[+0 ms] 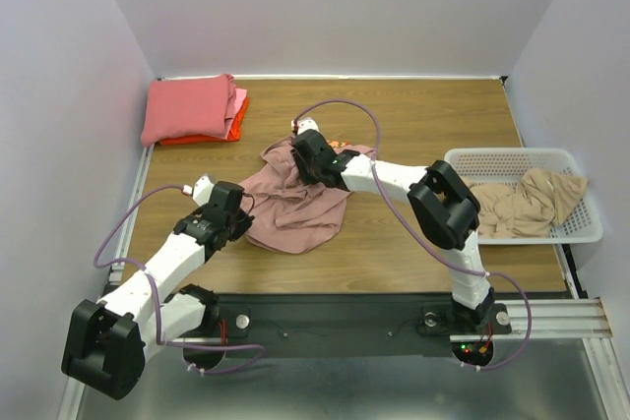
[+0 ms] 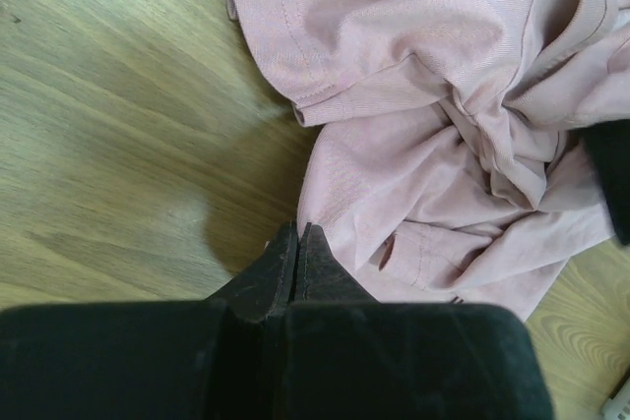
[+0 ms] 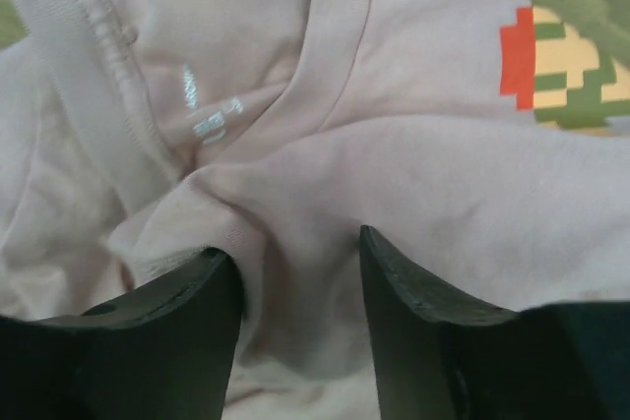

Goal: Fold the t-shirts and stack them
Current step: Flatten the tshirt out

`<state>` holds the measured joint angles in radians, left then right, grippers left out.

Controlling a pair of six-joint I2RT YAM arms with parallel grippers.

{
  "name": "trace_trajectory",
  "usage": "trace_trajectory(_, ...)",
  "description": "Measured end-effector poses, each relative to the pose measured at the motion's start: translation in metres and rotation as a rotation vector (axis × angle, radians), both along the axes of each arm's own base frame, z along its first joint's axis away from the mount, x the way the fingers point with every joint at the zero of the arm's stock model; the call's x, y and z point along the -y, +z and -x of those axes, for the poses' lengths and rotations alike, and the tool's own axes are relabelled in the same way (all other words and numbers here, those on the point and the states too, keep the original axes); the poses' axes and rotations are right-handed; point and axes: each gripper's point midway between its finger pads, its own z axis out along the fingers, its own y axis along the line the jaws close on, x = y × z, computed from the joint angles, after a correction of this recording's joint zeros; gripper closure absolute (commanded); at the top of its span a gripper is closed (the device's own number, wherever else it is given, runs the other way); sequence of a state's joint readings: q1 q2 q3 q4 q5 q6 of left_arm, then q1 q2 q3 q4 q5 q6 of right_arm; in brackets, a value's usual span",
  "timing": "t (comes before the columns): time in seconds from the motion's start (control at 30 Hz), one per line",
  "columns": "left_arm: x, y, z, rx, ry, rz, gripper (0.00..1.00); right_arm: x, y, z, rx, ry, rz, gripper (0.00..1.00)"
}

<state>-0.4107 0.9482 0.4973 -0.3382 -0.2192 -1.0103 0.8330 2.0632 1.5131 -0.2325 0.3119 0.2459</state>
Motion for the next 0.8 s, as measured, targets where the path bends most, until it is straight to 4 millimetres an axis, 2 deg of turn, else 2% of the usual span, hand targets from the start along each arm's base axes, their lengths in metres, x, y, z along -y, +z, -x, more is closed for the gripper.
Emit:
trace_trajectory(0.13,-0.003,-0.001,0.0,-0.002,0.01,-0.014,1.0,0.006,-0.002,-0.013,0.043,-0.051,0.043,0.98)
trace_trajectory(0.27,-0.008,-0.002,0.002,-0.009,0.024,-0.036,1.0,0.02,0.01,-0.023,0.099,-0.121,0.072,1.0)
trace_trajectory(0.33,-0.013,-0.002,0.004,-0.016,0.036,-0.059,1.0,0.03,0.023,-0.026,0.127,-0.157,0.075,1.0)
trace_trajectory(0.43,-0.021,0.012,0.001,-0.01,0.063,-0.095,1.0,0.059,0.061,-0.032,0.18,-0.24,0.034,1.0)
trace_trajectory(0.5,-0.025,0.037,-0.008,0.041,0.09,-0.109,1.0,0.095,0.099,-0.039,0.226,-0.324,-0.015,1.0)
trace_trajectory(0.57,-0.028,0.072,-0.019,0.123,0.118,-0.104,1.0,0.14,0.143,-0.046,0.289,-0.422,-0.08,1.0)
trace_trajectory(0.6,-0.03,0.095,-0.024,0.176,0.136,-0.099,1.0,0.167,0.172,-0.048,0.336,-0.48,-0.12,1.0)
trace_trajectory(0.63,-0.033,0.109,-0.026,0.209,0.149,-0.098,1.0,0.183,0.187,-0.049,0.363,-0.515,-0.136,1.0)
trace_trajectory(0.7,-0.039,0.16,-0.031,0.324,0.185,-0.075,1.0,0.225,0.237,-0.043,0.456,-0.599,-0.195,1.0)
trace_trajectory(0.73,-0.04,0.172,-0.031,0.351,0.192,-0.069,1.0,0.239,0.261,-0.035,0.503,-0.622,-0.224,1.0)
trace_trajectory(0.8,-0.048,0.218,-0.028,0.452,0.222,-0.051,1.0,0.252,0.302,-0.015,0.583,-0.629,-0.272,1.0)
